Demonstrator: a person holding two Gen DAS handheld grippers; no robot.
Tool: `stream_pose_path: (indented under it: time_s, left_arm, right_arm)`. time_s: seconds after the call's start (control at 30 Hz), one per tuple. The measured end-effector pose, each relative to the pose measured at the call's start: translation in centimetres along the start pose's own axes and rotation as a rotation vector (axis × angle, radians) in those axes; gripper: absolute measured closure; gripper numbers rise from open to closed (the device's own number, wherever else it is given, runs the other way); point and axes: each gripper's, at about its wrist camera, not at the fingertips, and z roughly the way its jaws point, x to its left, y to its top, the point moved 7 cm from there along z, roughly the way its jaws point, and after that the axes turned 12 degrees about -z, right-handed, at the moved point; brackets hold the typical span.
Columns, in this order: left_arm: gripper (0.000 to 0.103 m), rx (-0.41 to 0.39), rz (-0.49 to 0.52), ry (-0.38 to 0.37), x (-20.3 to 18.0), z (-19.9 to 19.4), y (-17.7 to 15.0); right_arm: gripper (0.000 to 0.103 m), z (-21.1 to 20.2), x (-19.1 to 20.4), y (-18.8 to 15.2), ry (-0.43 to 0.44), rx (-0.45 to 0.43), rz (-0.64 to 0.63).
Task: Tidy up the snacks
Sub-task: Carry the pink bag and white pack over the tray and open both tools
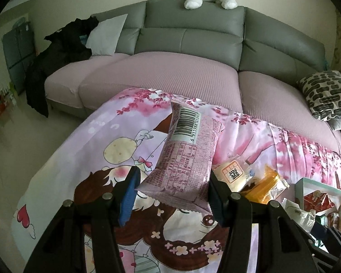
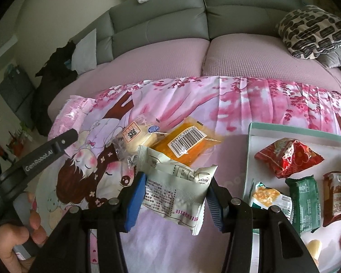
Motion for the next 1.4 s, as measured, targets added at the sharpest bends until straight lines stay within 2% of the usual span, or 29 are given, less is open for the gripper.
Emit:
stream_pose_path:
  time_s: [0.4,0.7,1.1,1.4]
  left_arm:
    - [0.045,-0.031,0.016,-0.025,-1.5,-1.6,0.1]
    - [0.045,-0.055,0.072,-0.079,-5.0,-3.1,-0.4]
    - [0.045,-0.046,0.208,-0.173,-12.5,-4.6,-3.2]
    - [0.045,-0.018,0.346,-0.28,-19.2,-6.2,-7.0]
  right_arm:
    - [0.049,-2.2,-2.2,0.4,-0.018,-0.048,0.043]
    - [0.049,-4.2,-5.6,0.1,-0.054,-0.073,0.109]
    - [0.048,-7.6,-14.1,-2.1,-0.162,-0.092,0.288]
    - [0.048,-11.4,-21.1,-5.0,-0.278,-0.119,0.436]
